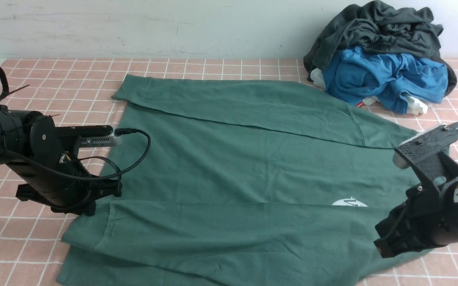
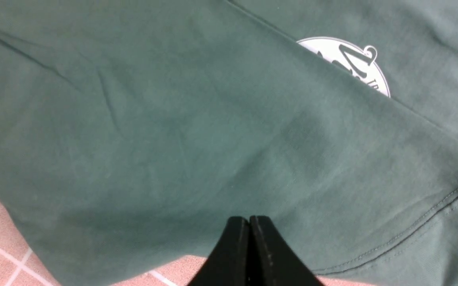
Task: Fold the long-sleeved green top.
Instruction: Use the left arm to clamp the cuff closest to it
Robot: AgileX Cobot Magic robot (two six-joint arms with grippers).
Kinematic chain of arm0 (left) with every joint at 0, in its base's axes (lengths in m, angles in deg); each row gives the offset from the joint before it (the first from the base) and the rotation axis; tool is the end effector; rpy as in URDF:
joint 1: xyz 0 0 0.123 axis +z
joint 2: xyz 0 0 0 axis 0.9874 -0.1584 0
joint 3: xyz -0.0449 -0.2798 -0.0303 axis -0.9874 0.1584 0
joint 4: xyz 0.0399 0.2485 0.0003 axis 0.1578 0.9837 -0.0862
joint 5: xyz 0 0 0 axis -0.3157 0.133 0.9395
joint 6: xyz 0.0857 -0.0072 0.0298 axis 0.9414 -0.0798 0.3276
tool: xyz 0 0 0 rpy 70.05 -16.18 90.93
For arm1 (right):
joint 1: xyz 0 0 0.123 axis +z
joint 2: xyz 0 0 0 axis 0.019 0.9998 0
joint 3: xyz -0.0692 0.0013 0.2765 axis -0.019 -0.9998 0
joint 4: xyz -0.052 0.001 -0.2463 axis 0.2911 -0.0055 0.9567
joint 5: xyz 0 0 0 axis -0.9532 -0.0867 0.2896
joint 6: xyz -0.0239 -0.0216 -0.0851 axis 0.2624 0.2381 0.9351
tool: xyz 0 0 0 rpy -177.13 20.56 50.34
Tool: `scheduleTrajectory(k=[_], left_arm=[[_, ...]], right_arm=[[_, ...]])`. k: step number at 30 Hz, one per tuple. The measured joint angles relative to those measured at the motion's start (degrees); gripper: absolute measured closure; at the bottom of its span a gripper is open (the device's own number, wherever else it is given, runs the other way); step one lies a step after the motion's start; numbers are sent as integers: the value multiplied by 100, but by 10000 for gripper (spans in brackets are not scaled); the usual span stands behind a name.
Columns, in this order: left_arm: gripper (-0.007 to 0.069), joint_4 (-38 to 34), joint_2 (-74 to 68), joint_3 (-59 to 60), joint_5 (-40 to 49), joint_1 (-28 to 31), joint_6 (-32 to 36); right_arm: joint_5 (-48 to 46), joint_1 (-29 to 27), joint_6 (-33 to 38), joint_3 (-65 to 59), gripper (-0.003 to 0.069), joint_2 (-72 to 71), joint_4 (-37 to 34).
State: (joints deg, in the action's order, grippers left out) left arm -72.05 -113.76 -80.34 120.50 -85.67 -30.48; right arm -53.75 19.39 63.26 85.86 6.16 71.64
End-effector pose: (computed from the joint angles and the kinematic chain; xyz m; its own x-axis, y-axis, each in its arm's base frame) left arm 0.3246 -0.0285 0.1700 -0.9463 -0.0691 -0.3159 -0.0525 0.9968 -0.0607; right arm 0.2147 0.0841 0.2276 -0.8220 -0.3896 -0.4154 -0.4590 0.8850 0.0783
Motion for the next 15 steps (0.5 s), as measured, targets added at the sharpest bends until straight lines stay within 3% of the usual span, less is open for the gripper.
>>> scheduleTrajectory(k=[12, 15], left_arm=[[582, 149, 161, -438, 601, -26, 17], [530, 261, 57, -455, 658, -26, 94]], right_arm=[[6, 0, 2, 0, 669, 0, 0], [11, 0, 2, 0, 669, 0, 0]])
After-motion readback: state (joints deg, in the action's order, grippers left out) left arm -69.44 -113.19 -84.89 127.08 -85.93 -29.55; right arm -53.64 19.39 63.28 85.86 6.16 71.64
